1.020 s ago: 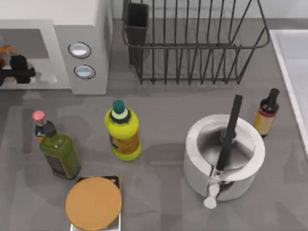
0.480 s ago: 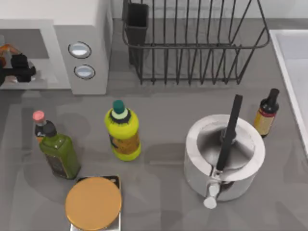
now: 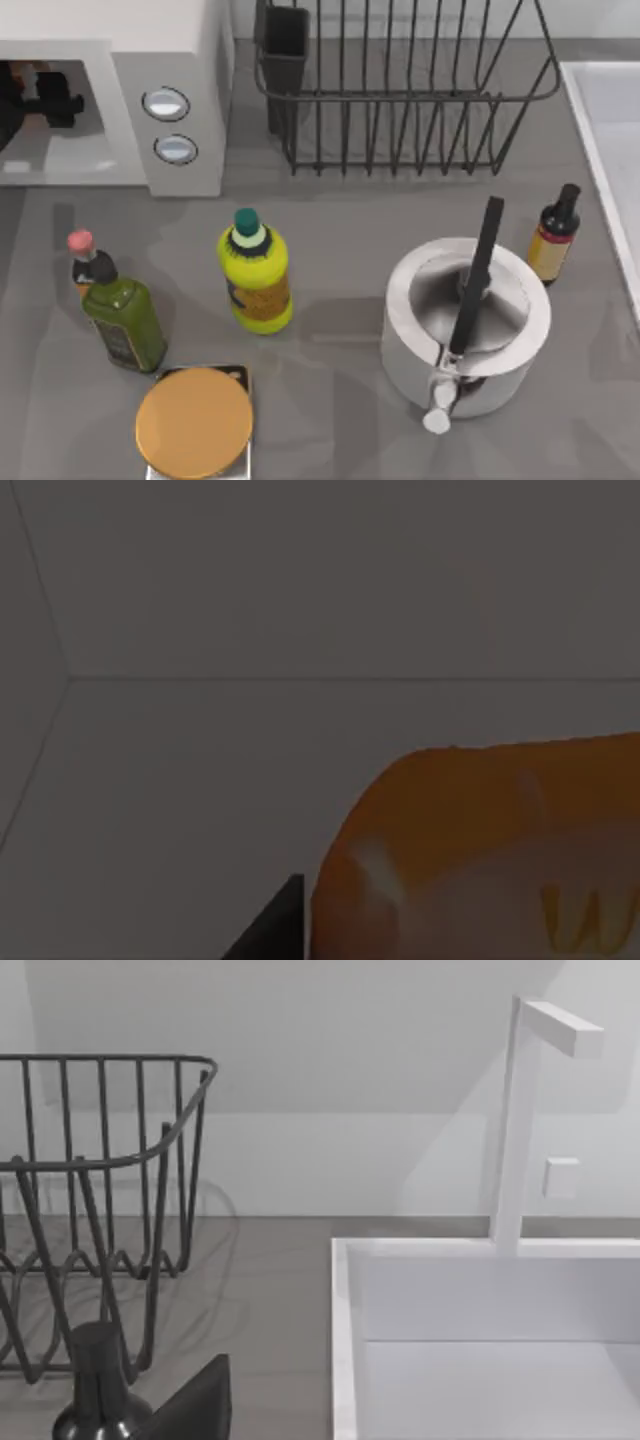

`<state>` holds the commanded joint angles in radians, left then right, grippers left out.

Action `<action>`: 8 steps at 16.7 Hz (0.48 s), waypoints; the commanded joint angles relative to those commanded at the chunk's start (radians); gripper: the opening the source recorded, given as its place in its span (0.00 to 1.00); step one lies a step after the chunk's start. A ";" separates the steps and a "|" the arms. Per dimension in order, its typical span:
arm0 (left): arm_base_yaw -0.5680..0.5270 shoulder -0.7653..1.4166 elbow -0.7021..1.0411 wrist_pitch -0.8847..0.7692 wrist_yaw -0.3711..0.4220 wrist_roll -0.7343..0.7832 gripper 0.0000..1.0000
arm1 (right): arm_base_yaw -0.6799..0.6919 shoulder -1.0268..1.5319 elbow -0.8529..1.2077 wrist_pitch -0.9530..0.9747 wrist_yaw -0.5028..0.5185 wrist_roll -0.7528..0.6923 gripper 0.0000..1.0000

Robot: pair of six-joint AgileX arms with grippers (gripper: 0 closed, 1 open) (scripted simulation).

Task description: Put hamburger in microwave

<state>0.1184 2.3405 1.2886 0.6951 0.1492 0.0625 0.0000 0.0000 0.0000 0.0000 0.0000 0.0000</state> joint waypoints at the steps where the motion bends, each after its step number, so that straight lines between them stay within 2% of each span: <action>1: -0.003 0.021 0.042 -0.016 -0.002 -0.001 0.00 | 0.000 0.000 0.000 0.000 0.000 0.000 1.00; 8: -0.022 0.173 0.353 -0.140 -0.016 -0.009 0.00 | 0.000 0.000 0.000 0.000 0.000 0.000 1.00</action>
<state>0.0967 2.5138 1.6413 0.5547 0.1335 0.0535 0.0000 0.0000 0.0000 0.0000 0.0000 0.0000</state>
